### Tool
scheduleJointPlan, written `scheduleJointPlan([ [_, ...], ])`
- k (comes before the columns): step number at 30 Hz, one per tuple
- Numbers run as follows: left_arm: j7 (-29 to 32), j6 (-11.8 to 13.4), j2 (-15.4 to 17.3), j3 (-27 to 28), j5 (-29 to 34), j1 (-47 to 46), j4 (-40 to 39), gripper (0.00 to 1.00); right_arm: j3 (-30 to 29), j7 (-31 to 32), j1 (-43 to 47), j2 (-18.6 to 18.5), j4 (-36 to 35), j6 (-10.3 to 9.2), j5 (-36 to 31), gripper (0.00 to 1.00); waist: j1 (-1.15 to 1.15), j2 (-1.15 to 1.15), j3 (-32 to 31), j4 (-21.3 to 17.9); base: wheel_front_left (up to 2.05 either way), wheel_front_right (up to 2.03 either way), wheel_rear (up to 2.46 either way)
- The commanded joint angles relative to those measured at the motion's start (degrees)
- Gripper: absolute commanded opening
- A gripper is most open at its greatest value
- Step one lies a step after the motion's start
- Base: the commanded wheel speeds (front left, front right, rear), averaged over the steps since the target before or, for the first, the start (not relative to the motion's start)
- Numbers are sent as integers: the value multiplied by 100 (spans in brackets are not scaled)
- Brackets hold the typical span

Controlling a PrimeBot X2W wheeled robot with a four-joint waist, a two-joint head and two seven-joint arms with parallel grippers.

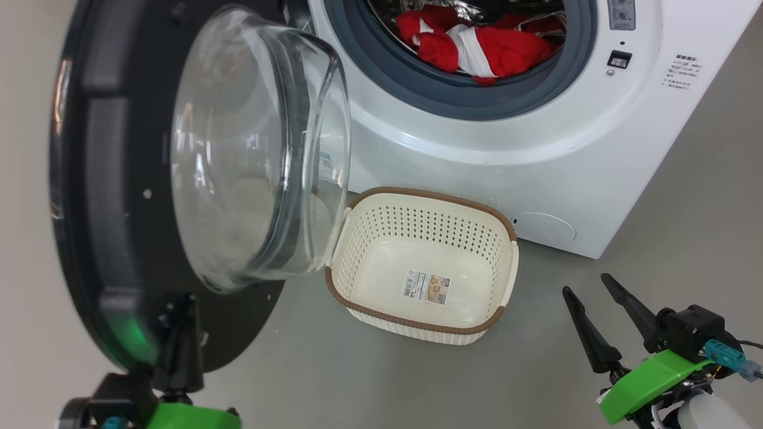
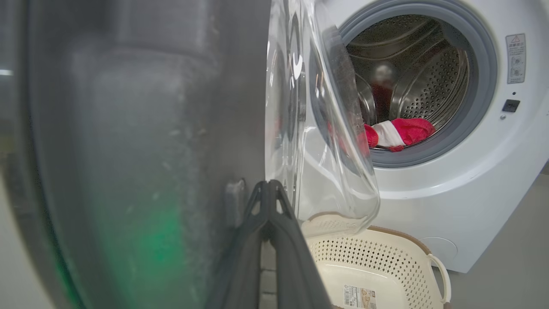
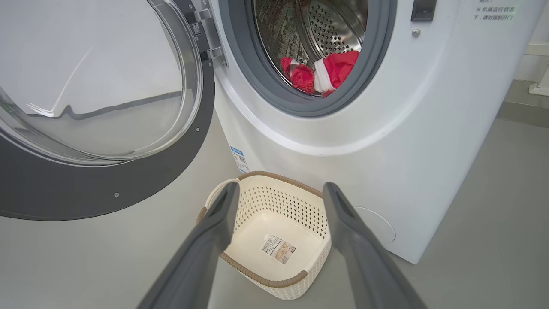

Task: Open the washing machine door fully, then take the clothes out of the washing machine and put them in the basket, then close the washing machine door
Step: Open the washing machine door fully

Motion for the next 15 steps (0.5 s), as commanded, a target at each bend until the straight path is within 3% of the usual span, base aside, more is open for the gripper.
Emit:
scheduleJointPlan([
  [1, -36, 81, 214, 435, 62, -333, 27, 0, 120, -70, -114, -100, -144, 9, -5, 100, 0, 0, 38, 0, 0, 0, 0],
  [15, -36, 200, 483, 1581, 128, -1020, 786, 0, 178, -70, -252, -150, -147, 9, -9, 100, 0, 0, 235, -111, 0, 0, 0],
])
